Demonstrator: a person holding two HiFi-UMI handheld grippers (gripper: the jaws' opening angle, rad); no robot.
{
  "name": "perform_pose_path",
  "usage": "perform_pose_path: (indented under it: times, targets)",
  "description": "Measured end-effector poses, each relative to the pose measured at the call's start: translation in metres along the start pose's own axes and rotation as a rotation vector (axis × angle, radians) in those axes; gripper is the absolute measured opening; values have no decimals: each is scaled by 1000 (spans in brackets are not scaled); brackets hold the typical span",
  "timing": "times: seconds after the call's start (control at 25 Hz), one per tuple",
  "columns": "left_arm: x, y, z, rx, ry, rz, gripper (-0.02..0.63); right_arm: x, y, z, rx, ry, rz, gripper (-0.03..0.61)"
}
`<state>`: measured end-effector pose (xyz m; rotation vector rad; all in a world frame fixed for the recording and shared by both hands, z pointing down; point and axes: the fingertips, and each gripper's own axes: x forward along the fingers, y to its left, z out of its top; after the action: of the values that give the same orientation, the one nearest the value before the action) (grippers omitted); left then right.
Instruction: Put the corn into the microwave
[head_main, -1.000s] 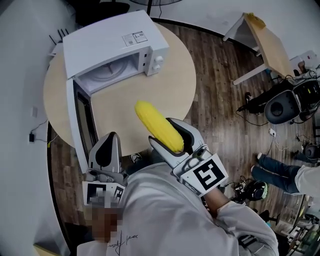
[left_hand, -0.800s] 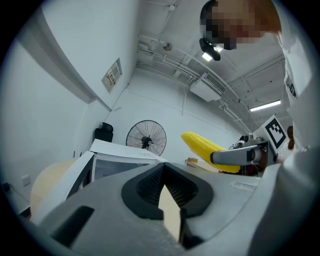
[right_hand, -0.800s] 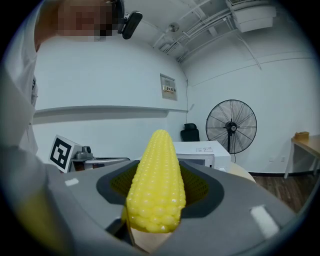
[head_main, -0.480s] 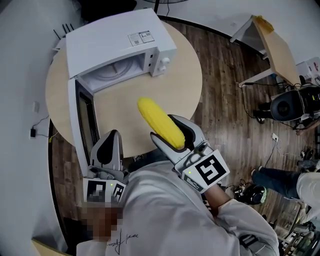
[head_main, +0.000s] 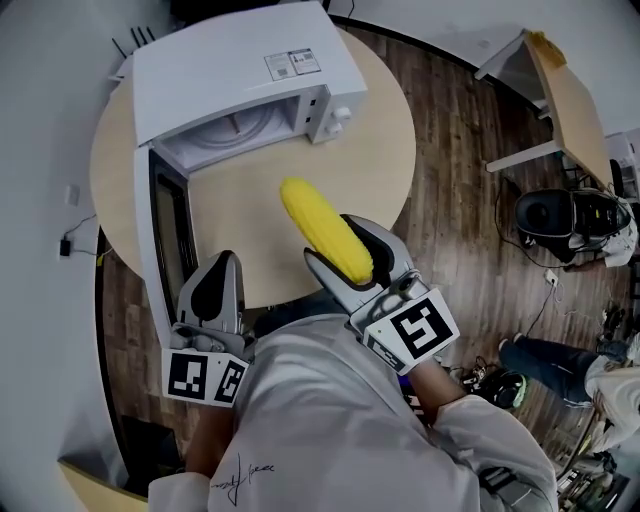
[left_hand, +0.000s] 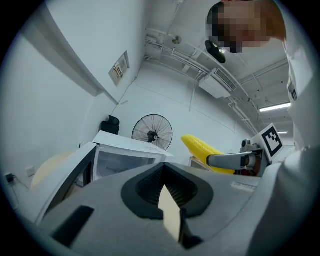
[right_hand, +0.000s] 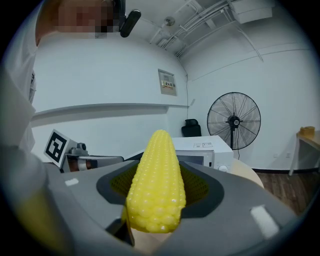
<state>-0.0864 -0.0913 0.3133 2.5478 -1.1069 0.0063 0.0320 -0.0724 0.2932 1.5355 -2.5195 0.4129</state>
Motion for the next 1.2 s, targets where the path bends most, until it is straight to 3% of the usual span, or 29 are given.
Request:
perform_pose_path:
  times: [1.2]
  targets:
    - [20,15,-14,-10,69,65,-5,75,-41,-30,103,32,60,264]
